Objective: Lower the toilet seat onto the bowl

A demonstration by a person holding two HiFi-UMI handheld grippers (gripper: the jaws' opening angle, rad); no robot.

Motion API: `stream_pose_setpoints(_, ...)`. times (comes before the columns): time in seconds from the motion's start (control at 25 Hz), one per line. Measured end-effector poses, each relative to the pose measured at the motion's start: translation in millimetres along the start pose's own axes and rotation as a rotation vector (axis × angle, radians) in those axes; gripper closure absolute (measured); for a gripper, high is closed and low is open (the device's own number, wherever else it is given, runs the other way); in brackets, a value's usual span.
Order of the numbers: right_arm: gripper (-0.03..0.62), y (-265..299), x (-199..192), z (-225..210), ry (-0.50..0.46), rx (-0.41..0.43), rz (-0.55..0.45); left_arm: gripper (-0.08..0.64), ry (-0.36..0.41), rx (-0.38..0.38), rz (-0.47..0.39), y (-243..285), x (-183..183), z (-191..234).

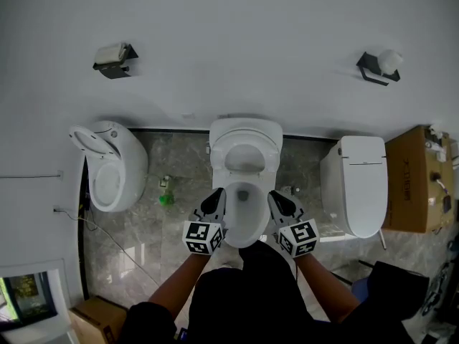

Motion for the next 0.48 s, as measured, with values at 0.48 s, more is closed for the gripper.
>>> stream_pose_setpoints(0.48, 0.558, 83, -9, -83, -0.02, 0.004, 0.036, 0.545, -0.011, 0.052, 0.034, 103, 9, 42)
Point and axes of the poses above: the fingertips, and each gripper's own axes: y forward along the fingers, z to its left, x out of its top, the point moved 3 cm from there along -y, backward along the fingers, and after that the axes turned 11 degrees about -y, right-handed, at the moved point
